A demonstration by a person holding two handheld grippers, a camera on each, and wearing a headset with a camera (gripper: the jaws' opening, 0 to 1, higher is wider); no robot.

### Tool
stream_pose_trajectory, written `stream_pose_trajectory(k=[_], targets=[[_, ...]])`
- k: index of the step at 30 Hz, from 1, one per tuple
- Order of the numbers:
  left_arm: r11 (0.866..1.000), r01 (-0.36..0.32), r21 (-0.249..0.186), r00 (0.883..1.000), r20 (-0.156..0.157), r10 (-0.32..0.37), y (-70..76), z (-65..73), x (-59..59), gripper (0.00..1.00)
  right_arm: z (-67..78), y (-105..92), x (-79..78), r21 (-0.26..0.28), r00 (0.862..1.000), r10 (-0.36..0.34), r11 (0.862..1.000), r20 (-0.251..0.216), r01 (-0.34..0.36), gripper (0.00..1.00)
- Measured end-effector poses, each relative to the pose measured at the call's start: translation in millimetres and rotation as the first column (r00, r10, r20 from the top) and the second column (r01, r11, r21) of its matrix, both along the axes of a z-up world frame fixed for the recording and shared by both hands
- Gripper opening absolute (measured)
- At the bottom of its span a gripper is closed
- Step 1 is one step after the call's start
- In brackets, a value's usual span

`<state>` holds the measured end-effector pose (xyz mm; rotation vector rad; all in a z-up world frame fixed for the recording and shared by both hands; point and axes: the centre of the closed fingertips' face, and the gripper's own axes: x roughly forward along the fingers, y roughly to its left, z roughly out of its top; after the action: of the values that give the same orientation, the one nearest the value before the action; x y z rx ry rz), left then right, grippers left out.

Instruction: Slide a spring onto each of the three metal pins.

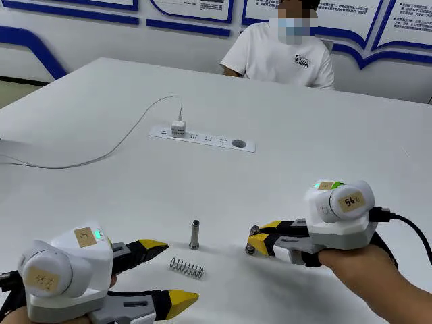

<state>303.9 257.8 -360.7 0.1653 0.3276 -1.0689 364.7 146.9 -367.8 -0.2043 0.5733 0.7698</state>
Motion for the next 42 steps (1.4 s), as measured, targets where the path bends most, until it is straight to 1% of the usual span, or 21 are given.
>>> stream_pose_trajectory(k=[12,18,26,37,42], targets=[[1.0,-0.002,0.0,1.0,0.004,0.002,0.8,0.7,1.4,0.57,-7.1,-7.3,-10.4,0.004,1.0,-0.015,1.0,-0.017,0.015,0.14],[1.0,-0.001,-0.002,1.0,0.006,0.001,0.0,1.3,1.9,0.57,-7.0,-4.9,-17.6,0.008,1.0,-0.009,1.0,-0.019,0.009,0.14],[1.0,-0.002,-0.002,1.0,0.007,0.002,1.2,1.5,1.7,0.57,-5.7,10.4,-28.3,0.02,1.0,0.026,0.999,-0.018,-0.025,0.14],[1.0,-0.002,0.002,1.0,0.006,0.002,2.1,1.0,1.8,0.57,-6.4,28.5,-35.7,0.034,0.997,0.075,0.997,-0.022,-0.074,0.15],[1.0,0.001,0.003,1.0,0.006,-0.001,0.9,0.9,0.8,0.57,-6.9,41.5,-40.3,0.039,0.993,0.117,0.992,-0.02,-0.116,0.16]])
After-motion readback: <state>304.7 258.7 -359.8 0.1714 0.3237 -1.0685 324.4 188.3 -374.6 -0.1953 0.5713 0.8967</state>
